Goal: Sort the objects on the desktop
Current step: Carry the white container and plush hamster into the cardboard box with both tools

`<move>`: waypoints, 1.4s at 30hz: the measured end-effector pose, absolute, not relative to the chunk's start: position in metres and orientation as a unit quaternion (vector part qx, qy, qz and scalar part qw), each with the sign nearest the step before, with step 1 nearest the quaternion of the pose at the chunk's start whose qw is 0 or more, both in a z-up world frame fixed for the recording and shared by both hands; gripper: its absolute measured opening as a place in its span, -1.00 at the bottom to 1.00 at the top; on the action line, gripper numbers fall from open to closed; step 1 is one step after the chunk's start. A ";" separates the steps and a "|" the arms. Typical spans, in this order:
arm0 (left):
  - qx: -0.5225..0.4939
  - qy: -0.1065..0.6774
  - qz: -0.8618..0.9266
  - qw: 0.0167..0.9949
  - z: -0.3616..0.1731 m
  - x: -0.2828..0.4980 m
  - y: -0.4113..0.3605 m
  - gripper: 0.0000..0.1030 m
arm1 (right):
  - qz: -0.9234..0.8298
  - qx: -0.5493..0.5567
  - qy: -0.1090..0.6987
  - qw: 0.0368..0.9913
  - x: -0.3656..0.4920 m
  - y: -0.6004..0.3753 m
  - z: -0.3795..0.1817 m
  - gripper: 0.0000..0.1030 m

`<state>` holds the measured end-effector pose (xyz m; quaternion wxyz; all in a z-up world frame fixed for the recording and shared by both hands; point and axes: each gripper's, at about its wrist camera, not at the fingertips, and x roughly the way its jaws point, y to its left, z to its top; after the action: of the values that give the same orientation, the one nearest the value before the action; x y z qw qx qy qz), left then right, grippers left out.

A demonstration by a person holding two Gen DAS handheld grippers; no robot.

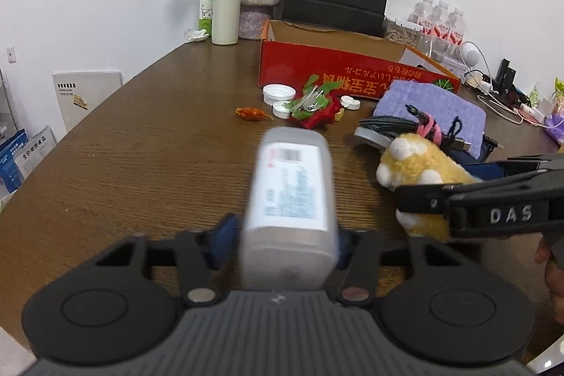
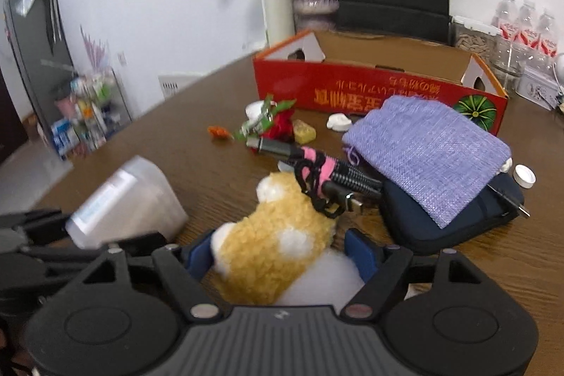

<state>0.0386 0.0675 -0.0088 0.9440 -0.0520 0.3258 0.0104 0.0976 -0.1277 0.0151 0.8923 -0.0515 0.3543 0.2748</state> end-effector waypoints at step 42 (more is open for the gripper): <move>-0.108 0.217 0.006 0.970 0.086 0.300 0.040 -0.19 | 0.176 0.063 0.187 0.965 0.299 -0.174 0.099 0.04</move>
<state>0.3001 0.0395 0.0855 0.9702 -0.1082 0.2168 0.0064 0.2986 -0.1743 0.0988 0.9645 0.0628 0.1868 0.1758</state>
